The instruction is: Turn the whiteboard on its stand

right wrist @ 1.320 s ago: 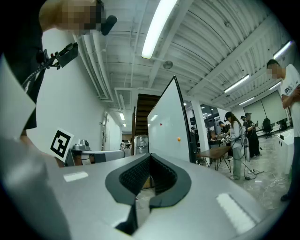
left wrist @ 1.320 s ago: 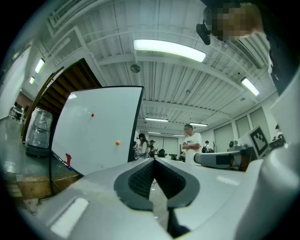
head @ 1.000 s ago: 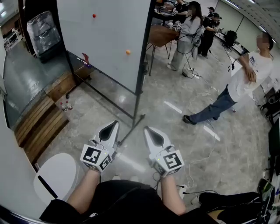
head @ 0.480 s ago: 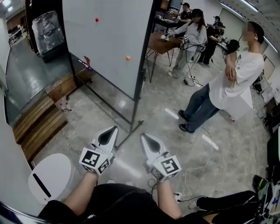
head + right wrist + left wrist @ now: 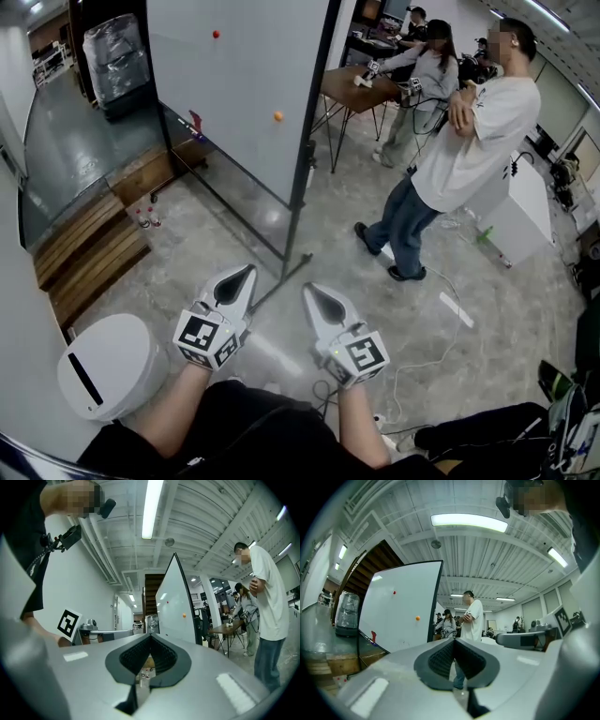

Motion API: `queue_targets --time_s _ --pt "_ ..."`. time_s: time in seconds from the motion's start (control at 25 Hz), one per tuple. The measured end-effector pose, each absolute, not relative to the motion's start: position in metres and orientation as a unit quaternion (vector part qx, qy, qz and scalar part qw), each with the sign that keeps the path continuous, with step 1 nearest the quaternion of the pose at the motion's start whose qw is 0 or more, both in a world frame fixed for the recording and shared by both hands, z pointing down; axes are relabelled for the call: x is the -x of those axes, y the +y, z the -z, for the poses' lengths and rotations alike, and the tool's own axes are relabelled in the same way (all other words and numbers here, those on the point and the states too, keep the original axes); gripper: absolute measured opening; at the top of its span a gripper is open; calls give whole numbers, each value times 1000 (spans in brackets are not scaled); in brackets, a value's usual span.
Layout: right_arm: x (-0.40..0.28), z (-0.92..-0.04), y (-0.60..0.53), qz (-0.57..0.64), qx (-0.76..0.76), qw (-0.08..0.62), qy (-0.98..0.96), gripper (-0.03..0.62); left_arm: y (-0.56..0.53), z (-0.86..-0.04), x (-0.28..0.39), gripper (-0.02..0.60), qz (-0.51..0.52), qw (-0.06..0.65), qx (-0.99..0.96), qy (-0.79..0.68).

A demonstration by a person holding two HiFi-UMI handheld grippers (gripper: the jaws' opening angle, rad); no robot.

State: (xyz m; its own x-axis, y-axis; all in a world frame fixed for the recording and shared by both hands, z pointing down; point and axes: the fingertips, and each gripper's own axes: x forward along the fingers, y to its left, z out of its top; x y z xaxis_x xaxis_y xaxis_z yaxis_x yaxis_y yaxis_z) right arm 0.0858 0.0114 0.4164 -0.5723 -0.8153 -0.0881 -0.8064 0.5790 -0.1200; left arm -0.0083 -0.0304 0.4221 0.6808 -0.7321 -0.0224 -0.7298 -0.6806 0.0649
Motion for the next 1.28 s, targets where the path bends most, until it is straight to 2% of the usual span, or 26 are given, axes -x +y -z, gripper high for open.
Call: queue_targets --time_s 0.68,1.28 --pt "-102 -425 3 55 451 67 888 9 -28 -426 1 5 28 31 -912 -408" --pt "-89 -424 -56 53 478 62 874 9 -94 -429 2 3 27 35 -930 -365"
